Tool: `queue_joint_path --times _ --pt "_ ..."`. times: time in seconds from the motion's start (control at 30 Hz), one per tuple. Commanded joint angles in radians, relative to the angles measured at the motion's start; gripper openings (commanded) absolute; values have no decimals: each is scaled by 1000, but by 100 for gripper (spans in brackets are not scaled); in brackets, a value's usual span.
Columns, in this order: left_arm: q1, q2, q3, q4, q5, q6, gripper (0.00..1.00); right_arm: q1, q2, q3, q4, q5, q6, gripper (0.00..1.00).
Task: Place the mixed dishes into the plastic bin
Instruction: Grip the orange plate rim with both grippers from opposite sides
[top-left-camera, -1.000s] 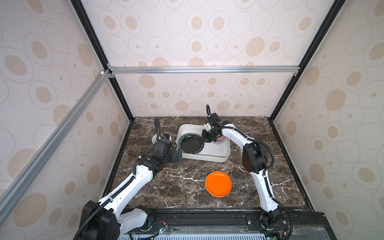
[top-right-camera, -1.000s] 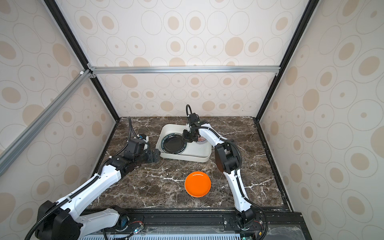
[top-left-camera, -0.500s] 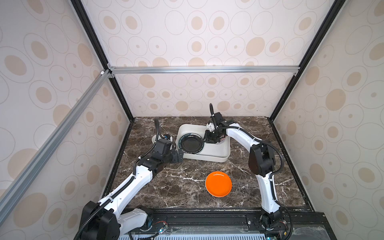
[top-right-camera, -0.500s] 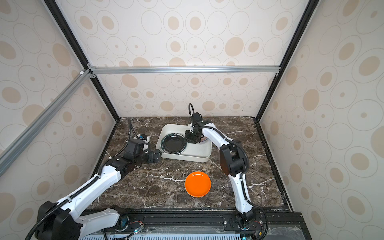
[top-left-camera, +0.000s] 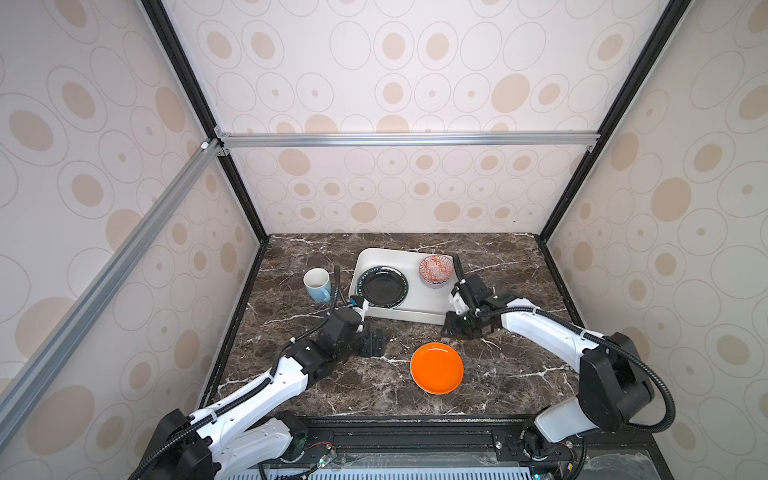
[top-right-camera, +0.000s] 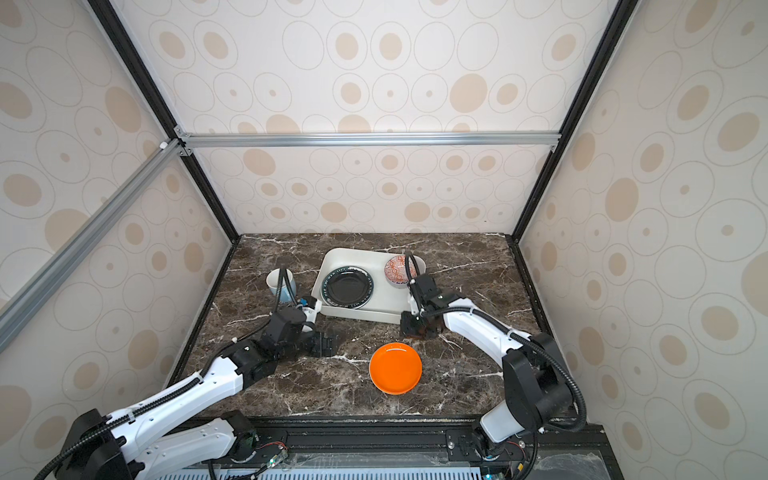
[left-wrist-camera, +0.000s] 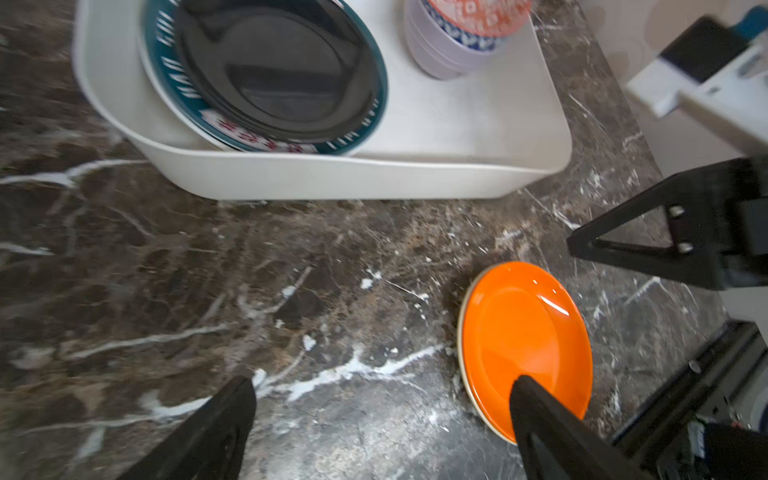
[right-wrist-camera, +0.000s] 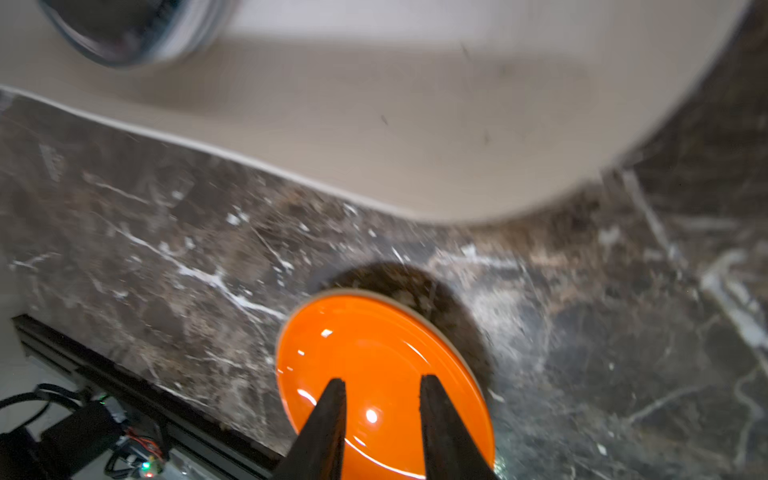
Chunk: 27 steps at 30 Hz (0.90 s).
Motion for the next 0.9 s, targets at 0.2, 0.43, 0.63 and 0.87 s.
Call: queue_joint_path --times 0.2,0.43,0.63,0.87 --pt "-268 161 -53 200 -109 -158 95 12 -221 -230 50 71 55 33" --pt "-351 264 -19 251 -131 -175 95 12 -209 -301 107 45 64 33" --pt "-361 288 -3 256 -136 -168 95 12 -182 -299 121 53 60 25" --pt "-360 282 -6 249 -155 -154 96 11 -162 -277 117 51 51 22"
